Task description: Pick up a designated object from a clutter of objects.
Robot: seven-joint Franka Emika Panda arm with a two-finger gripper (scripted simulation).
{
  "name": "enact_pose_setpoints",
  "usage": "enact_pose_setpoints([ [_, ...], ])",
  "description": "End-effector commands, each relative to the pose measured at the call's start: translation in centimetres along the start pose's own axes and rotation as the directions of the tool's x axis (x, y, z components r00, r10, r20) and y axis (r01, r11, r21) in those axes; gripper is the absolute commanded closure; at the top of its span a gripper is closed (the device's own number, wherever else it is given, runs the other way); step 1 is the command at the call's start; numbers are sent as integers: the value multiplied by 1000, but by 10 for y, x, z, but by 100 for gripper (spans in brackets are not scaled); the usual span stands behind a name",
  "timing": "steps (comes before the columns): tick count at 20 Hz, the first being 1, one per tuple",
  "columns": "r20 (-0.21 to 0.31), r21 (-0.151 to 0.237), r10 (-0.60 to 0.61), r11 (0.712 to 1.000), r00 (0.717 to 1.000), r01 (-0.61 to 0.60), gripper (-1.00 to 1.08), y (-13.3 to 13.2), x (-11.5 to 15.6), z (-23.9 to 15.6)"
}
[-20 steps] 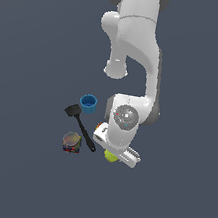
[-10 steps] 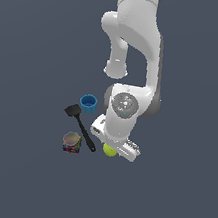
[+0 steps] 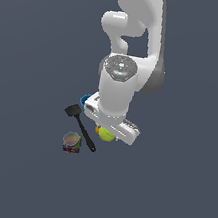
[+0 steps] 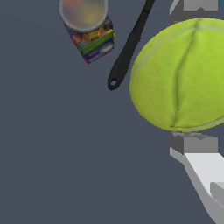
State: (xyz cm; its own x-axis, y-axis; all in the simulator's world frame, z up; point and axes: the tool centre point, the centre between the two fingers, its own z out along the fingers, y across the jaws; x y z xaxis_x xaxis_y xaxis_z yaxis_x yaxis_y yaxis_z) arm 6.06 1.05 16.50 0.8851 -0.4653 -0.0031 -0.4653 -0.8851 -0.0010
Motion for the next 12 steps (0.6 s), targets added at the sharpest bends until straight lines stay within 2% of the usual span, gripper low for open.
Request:
enact_pose_setpoints([
  [1,-2,1,0,1000,1000,0,108,11,-3,-28],
  [12,-2,0,2,1000,1000,-2,108,61,-14,-153],
])
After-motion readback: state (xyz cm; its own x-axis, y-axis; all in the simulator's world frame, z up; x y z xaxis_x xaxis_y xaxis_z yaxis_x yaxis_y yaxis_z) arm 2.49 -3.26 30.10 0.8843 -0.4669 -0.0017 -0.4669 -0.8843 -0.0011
